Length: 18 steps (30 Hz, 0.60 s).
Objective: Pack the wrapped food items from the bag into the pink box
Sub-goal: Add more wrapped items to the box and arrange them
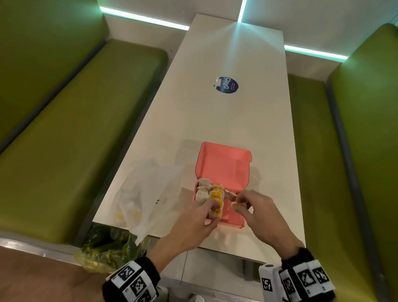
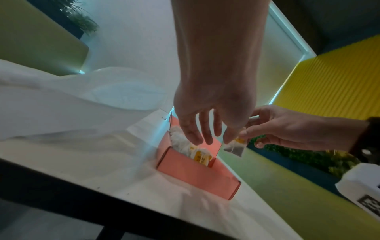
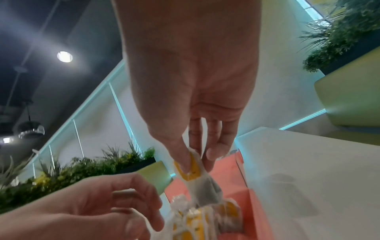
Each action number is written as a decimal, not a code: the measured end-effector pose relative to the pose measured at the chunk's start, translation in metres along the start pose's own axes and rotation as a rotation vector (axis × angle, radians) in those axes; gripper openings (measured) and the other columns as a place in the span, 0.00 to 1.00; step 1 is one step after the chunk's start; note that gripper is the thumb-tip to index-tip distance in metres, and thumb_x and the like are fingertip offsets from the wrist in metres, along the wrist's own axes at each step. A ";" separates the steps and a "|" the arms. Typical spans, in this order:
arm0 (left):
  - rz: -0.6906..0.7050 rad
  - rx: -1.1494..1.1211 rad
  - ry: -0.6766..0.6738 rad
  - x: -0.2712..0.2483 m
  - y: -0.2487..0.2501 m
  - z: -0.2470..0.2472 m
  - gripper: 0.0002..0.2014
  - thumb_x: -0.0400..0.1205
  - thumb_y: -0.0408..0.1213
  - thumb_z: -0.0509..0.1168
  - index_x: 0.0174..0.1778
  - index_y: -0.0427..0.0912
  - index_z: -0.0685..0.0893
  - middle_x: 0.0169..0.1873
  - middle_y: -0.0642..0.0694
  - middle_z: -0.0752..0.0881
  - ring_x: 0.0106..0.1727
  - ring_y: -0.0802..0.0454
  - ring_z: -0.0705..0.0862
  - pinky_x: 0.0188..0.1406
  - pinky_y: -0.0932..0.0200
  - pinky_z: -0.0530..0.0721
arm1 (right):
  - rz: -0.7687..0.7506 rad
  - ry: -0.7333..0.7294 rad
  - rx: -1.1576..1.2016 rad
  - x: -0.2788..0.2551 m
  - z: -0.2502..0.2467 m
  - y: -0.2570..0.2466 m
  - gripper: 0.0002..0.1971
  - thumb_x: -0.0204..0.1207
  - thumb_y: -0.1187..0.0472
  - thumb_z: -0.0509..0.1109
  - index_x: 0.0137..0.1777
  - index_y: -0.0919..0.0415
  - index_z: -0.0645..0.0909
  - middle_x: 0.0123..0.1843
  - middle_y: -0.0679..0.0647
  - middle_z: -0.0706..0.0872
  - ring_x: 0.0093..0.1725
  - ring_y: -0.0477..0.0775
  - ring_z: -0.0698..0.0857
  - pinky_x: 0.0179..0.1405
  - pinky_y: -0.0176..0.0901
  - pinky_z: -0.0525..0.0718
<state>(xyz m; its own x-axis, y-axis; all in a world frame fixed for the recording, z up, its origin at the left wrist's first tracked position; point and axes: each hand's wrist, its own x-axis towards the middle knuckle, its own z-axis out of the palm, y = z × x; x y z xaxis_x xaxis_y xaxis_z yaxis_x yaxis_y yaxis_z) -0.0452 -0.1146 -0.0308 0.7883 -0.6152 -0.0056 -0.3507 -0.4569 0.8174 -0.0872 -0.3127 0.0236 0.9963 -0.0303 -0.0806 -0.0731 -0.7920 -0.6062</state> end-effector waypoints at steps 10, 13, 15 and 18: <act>0.057 0.435 -0.149 -0.001 -0.022 0.023 0.16 0.85 0.44 0.63 0.68 0.47 0.77 0.70 0.48 0.80 0.72 0.41 0.73 0.72 0.43 0.76 | 0.104 -0.205 -0.146 0.043 0.028 0.022 0.04 0.76 0.62 0.69 0.44 0.53 0.76 0.37 0.49 0.84 0.37 0.56 0.82 0.37 0.54 0.83; 0.067 0.441 -0.135 -0.002 -0.024 0.025 0.15 0.85 0.42 0.62 0.68 0.46 0.78 0.68 0.47 0.81 0.70 0.41 0.75 0.74 0.44 0.74 | 0.136 -0.116 -0.192 0.051 0.038 0.027 0.05 0.80 0.59 0.67 0.44 0.53 0.74 0.40 0.48 0.82 0.42 0.54 0.80 0.37 0.49 0.78; 0.080 0.444 -0.120 -0.003 -0.025 0.026 0.15 0.85 0.41 0.62 0.67 0.46 0.79 0.67 0.48 0.82 0.68 0.41 0.76 0.75 0.44 0.73 | 0.134 -0.053 -0.209 0.052 0.042 0.027 0.07 0.81 0.62 0.66 0.44 0.53 0.71 0.45 0.49 0.78 0.46 0.54 0.79 0.39 0.45 0.73; 0.079 0.445 -0.122 -0.003 -0.026 0.026 0.14 0.85 0.41 0.61 0.67 0.47 0.78 0.66 0.48 0.82 0.67 0.41 0.76 0.76 0.44 0.72 | 0.126 0.005 -0.189 0.053 0.046 0.027 0.07 0.81 0.65 0.67 0.57 0.57 0.78 0.51 0.51 0.75 0.46 0.56 0.81 0.42 0.47 0.80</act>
<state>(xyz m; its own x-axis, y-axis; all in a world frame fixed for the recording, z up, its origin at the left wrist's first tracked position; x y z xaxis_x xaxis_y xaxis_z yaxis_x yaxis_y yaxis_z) -0.0522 -0.1178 -0.0669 0.6945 -0.7182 -0.0423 -0.6112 -0.6201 0.4919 -0.0389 -0.3077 -0.0336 0.9802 -0.1387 -0.1417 -0.1873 -0.8818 -0.4329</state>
